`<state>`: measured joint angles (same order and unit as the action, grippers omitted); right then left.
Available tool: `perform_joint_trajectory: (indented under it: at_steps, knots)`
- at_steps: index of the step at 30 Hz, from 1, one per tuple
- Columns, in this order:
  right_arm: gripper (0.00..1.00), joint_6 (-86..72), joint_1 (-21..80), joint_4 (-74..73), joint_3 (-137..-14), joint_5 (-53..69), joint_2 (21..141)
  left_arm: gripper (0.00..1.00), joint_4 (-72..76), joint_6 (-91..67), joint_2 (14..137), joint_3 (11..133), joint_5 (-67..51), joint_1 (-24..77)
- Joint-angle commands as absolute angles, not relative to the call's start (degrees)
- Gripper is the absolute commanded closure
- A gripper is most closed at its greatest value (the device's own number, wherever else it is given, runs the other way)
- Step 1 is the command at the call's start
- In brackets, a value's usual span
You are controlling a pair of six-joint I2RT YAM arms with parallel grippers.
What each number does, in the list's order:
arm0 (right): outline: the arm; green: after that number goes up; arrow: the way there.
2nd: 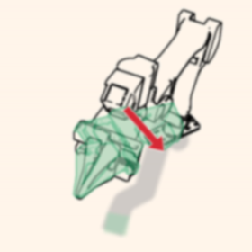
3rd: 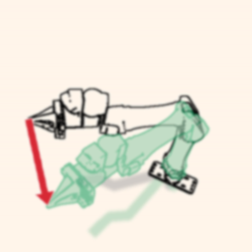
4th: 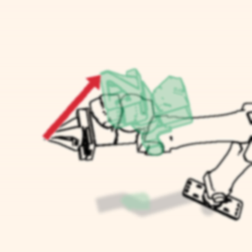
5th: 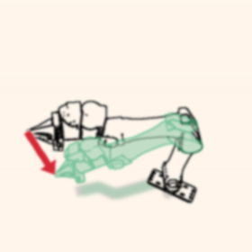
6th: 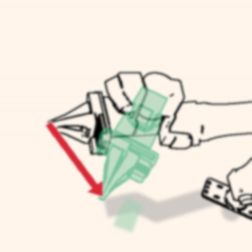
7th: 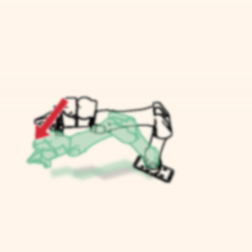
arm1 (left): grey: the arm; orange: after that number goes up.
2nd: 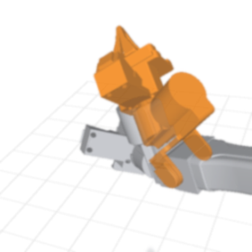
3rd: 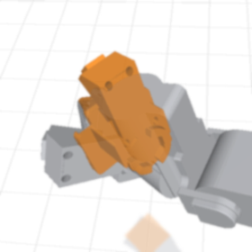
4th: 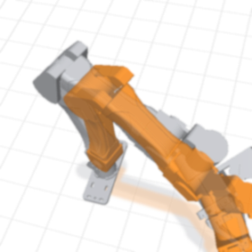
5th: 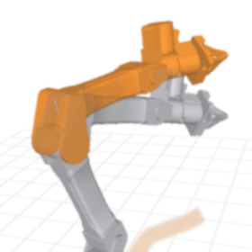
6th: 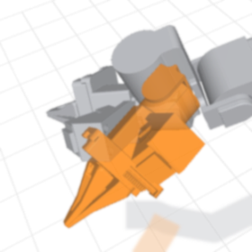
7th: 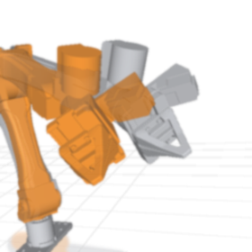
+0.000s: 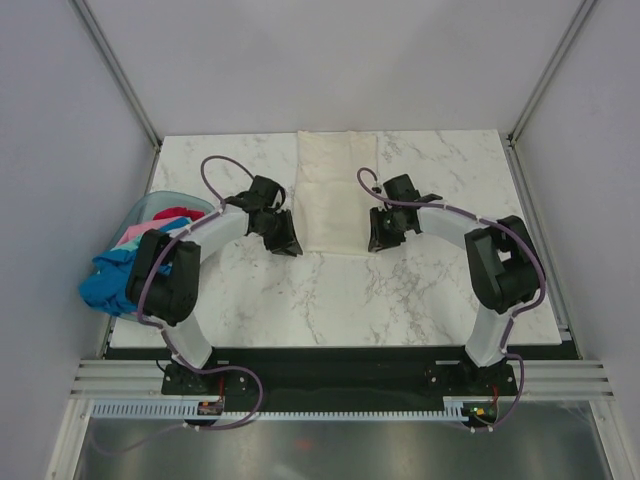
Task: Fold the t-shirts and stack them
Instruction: Fold the tshirt
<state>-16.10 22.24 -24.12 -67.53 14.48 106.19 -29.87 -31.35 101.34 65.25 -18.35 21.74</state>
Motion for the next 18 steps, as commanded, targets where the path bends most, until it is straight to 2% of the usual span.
perform_joint_trajectory:
  at_steps: [1, 7, 11, 18]
  knots:
    - [0.67, -16.26, 22.32, -25.22, -69.96, 13.8, 100.82, 0.71, -28.47, -31.91, 95.28, 67.23, -19.25, 21.45]
    - [0.61, -16.44, 22.15, -25.93, -69.26, 12.66, 99.49, 0.66, -28.92, -29.45, 100.0, 69.87, -22.31, 16.18]
    - [0.58, -15.29, 21.54, -25.75, -68.47, 11.52, 100.63, 0.62, -28.22, -26.37, 102.48, 71.28, -22.41, 15.91]
    - [0.52, -15.91, 20.39, -23.73, -67.06, 13.01, 102.13, 0.61, -25.31, -26.19, 106.26, 71.45, -25.58, 15.91]
